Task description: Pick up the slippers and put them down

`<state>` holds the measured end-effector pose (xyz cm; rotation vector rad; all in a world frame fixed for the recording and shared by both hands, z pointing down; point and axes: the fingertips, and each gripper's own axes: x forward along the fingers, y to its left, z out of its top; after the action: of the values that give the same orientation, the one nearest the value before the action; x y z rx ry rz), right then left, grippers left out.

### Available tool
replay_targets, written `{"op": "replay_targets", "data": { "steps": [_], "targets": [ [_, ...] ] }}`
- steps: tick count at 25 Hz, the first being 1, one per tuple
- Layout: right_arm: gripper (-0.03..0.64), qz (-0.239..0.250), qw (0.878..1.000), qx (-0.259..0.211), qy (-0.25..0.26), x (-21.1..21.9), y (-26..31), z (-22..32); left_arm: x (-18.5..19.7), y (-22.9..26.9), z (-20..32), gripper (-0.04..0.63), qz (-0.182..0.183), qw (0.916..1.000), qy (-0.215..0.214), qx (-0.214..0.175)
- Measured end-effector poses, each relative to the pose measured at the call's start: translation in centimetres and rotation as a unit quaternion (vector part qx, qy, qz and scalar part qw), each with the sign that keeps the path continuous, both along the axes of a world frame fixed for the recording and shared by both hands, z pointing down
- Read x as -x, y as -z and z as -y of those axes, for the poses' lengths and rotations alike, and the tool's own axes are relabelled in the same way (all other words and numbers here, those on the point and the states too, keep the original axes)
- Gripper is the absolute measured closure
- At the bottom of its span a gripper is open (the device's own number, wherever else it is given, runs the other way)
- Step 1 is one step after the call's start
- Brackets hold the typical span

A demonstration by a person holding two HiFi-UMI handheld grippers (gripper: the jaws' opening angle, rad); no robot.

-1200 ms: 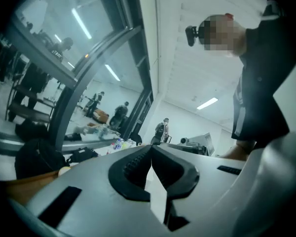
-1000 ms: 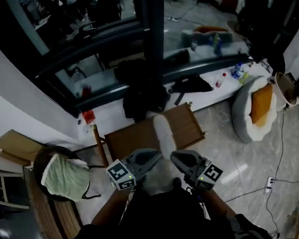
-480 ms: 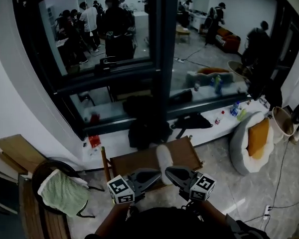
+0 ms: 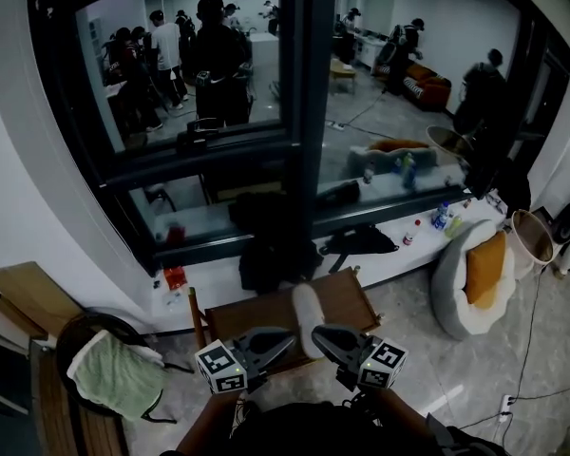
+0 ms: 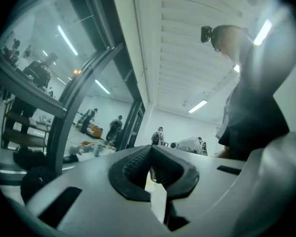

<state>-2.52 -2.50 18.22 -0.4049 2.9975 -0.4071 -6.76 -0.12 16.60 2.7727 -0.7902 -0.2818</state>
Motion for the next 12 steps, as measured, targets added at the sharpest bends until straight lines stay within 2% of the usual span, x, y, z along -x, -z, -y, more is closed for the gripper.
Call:
{"op": "replay_targets", "data": {
  "steps": [3,12],
  "targets": [
    [0.577,-0.005,1.0,-0.02,-0.001,-0.3,0.2,-0.4,-0.9,-0.1,-0.3,0.584,0.008,0.9999,-0.012,-0.003],
    [0.577,-0.027,0.999,-0.031,0.002,-1.3,-0.7,-1.0,-1.7,-0.5,0.3,0.584,0.045,0.9989,0.0,-0.01]
  ]
}}
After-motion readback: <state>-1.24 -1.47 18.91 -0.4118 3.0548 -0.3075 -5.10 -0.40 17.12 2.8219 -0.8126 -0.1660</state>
